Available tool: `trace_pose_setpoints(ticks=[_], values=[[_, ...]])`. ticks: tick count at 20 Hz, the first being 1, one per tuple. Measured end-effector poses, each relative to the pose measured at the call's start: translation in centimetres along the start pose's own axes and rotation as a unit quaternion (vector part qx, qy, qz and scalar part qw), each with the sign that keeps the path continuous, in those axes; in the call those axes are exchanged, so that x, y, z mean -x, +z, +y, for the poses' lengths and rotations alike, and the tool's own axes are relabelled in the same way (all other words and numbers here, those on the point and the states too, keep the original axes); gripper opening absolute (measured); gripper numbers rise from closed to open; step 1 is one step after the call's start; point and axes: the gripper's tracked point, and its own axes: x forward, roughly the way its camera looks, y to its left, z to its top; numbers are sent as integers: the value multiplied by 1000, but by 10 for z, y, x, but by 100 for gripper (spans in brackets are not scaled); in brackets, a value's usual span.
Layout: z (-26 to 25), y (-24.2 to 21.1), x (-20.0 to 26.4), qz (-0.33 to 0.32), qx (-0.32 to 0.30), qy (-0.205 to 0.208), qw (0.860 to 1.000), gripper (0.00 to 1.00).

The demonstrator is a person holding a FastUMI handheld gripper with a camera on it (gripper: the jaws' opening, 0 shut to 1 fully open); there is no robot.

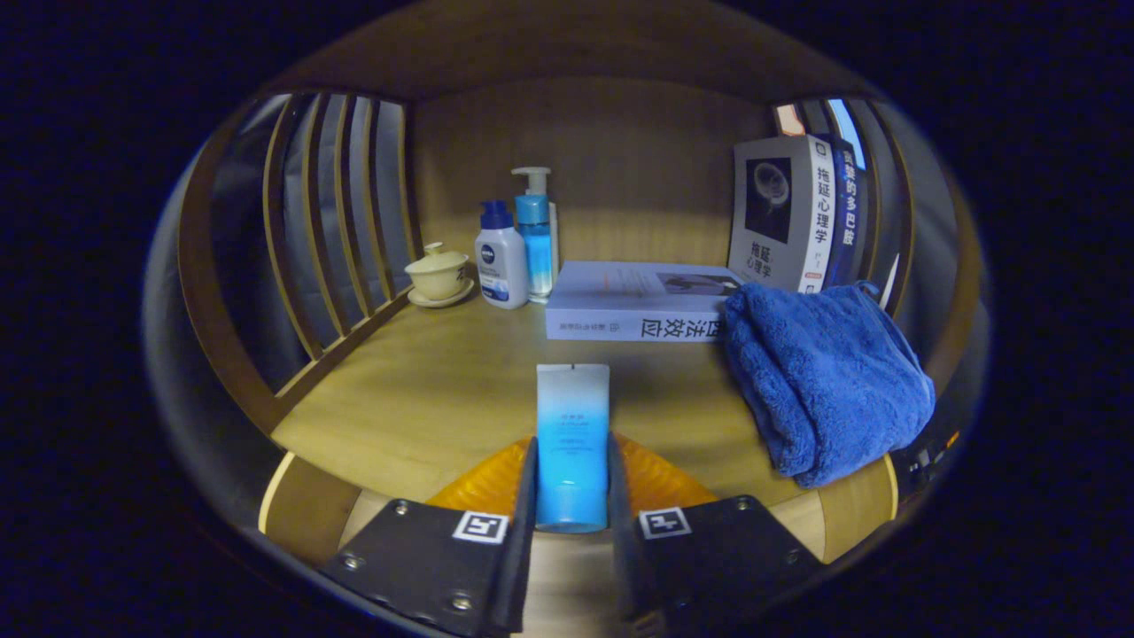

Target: Pull open the drawer, take out the items inside it, and place them on the countertop above the cabinet.

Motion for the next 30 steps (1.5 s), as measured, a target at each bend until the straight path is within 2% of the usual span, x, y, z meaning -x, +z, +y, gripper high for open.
trace_pose_setpoints(ticks=[3,6,13,18,24,30], values=[[-3,1,6,-6,9,-9,1000,48],[-5,4,20,-23,16,-12,1000,70],[2,3,105,-71,22,2,997,70],[16,-23,179,-90,11,39,995,69],[6,-71,244,-101,12,10,995,69],[0,-104,257,-94,17,-12,995,70]])
